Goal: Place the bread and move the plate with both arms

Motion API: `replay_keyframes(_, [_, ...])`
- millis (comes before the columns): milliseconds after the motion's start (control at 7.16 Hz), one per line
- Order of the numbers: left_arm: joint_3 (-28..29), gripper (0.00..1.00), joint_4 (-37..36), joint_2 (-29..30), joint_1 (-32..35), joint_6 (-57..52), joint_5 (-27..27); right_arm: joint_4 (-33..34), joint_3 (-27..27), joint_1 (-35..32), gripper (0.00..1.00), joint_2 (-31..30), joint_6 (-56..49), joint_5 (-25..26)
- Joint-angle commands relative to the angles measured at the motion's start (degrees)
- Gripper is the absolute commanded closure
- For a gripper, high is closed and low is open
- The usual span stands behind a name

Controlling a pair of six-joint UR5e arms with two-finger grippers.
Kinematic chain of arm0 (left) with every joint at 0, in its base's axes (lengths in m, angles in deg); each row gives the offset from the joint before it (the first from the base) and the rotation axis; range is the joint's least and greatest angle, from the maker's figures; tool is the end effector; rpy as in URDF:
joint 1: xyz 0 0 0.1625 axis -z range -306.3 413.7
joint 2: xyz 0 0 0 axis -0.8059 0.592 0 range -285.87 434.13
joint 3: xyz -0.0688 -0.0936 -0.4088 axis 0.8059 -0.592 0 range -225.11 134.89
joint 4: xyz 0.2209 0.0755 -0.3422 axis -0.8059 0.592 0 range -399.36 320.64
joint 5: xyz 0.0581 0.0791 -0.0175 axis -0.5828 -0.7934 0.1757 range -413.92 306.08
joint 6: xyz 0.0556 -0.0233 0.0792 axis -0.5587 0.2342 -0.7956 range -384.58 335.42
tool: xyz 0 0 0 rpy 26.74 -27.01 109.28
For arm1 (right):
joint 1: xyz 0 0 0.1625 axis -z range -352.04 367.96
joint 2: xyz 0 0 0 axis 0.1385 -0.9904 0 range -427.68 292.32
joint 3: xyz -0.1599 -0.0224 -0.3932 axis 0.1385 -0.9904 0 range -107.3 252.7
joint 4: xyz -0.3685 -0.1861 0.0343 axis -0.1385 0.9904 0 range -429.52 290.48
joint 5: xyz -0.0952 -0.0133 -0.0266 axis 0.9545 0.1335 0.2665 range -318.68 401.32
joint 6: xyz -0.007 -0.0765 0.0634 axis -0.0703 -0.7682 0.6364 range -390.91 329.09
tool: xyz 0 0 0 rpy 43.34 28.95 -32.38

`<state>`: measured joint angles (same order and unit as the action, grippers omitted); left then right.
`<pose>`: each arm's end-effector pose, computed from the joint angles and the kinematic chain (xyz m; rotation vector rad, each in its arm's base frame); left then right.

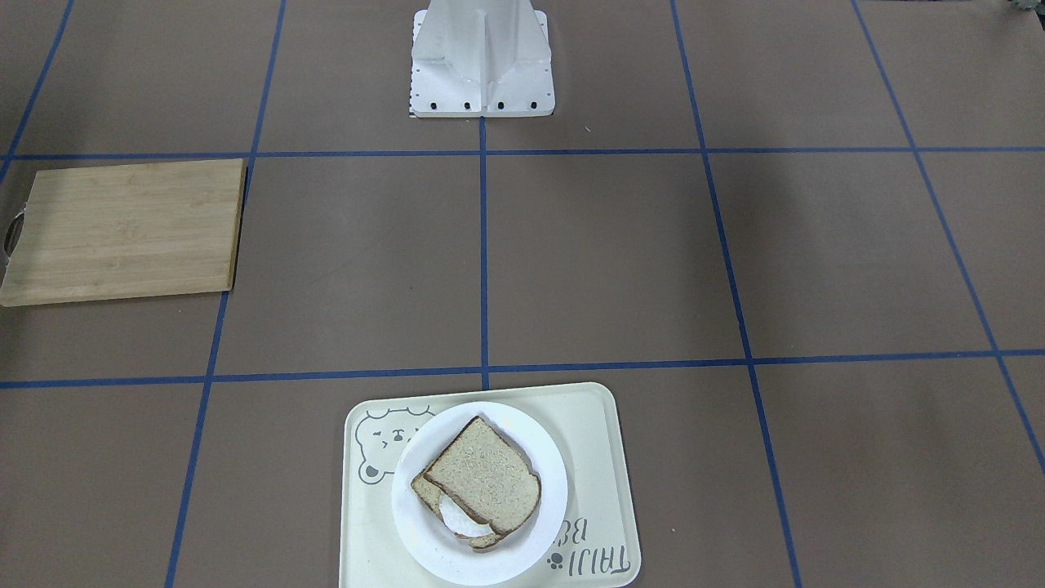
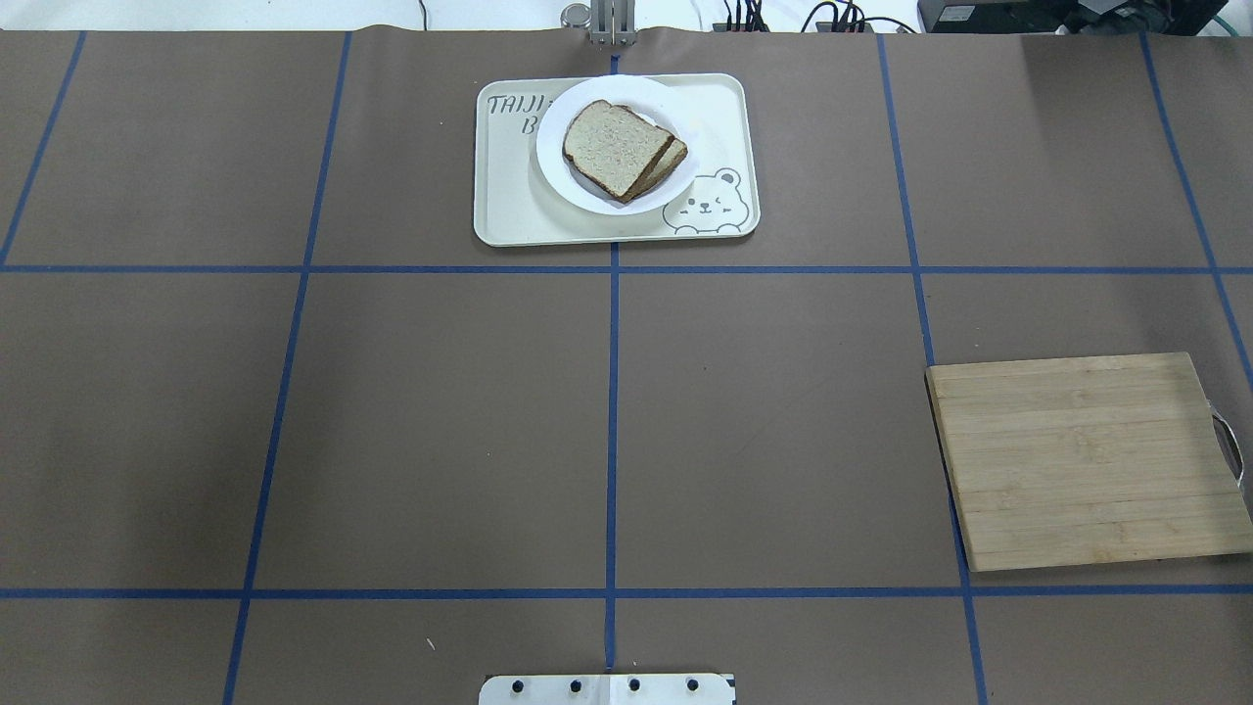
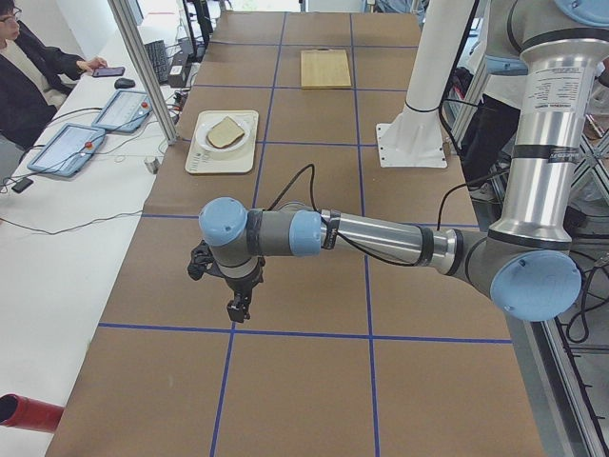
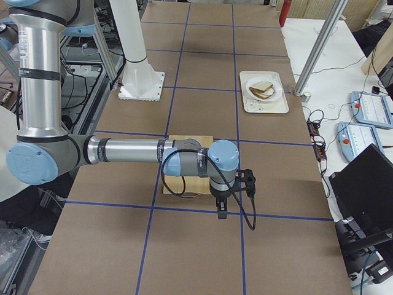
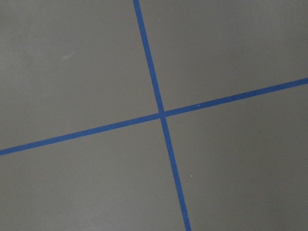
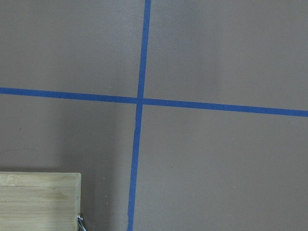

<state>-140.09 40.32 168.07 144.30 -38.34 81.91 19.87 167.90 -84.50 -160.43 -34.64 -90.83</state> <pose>-0.0673 -0.5139 0.5975 0.0771 0.7979 0.2075 0.0868 -0.4717 0.6387 0.0905 -0.7317 -0.0406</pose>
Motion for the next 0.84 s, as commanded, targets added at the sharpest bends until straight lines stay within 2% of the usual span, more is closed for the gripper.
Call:
replay_keyframes(0, [-1.44, 0.01, 0.13, -1.13, 0.1, -0.12, -0.04, 0.0, 0.16, 0.0, 0.0, 0.03, 0.03, 0.22])
replay_keyframes(698, [-3.36, 0.01, 0.22, -3.32, 0.1, 0.05, -0.04, 0.0, 0.69, 0.0, 0.0, 0.03, 0.12, -0.04])
